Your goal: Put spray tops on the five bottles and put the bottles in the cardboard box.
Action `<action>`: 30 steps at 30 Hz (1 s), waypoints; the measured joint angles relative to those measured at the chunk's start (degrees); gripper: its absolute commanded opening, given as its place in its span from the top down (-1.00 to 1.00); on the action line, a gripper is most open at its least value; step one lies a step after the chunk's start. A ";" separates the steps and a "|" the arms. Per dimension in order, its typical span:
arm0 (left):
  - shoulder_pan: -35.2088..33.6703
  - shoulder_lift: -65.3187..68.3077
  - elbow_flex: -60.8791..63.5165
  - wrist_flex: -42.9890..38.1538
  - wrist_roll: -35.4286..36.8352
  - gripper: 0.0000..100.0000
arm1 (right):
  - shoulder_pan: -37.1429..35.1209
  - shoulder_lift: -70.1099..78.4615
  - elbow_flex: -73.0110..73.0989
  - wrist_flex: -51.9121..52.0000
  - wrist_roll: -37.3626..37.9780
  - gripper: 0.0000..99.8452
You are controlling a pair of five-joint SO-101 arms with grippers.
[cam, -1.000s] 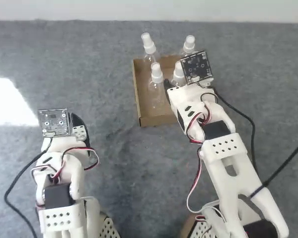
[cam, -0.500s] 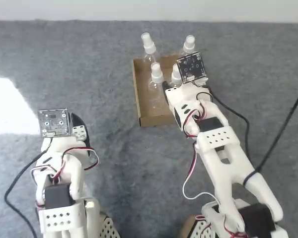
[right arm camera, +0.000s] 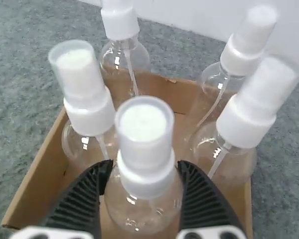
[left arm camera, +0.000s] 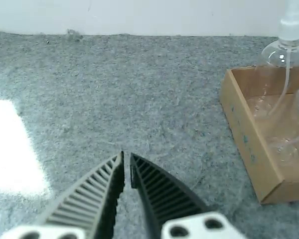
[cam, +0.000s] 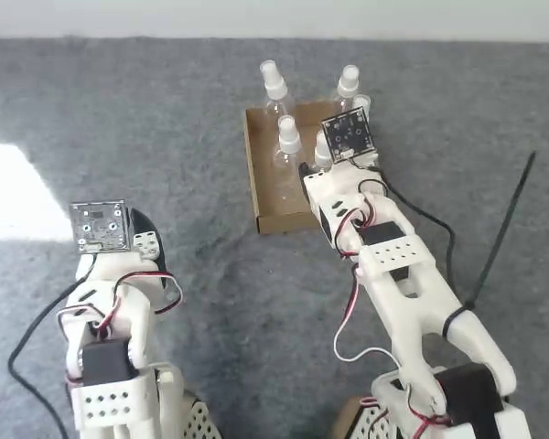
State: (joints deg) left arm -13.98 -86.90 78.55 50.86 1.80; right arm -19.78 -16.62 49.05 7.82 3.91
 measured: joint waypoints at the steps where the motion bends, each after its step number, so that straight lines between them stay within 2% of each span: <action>1: 0.00 0.00 0.00 0.00 0.00 0.98 | 0.00 0.44 0.00 0.00 0.00 0.99; 18: 0.00 0.00 0.00 0.00 0.00 0.98 | 2.02 1.49 0.26 0.00 0.00 0.98; 25: 0.00 0.00 0.00 0.00 0.00 0.98 | 2.02 1.49 0.26 0.18 0.00 0.67; 30: 0.00 0.00 0.00 0.00 0.00 0.98 | 2.02 1.49 0.26 0.44 0.00 0.56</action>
State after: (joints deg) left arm -13.98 -86.90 78.55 50.86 1.80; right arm -17.76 -15.12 49.32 8.26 3.91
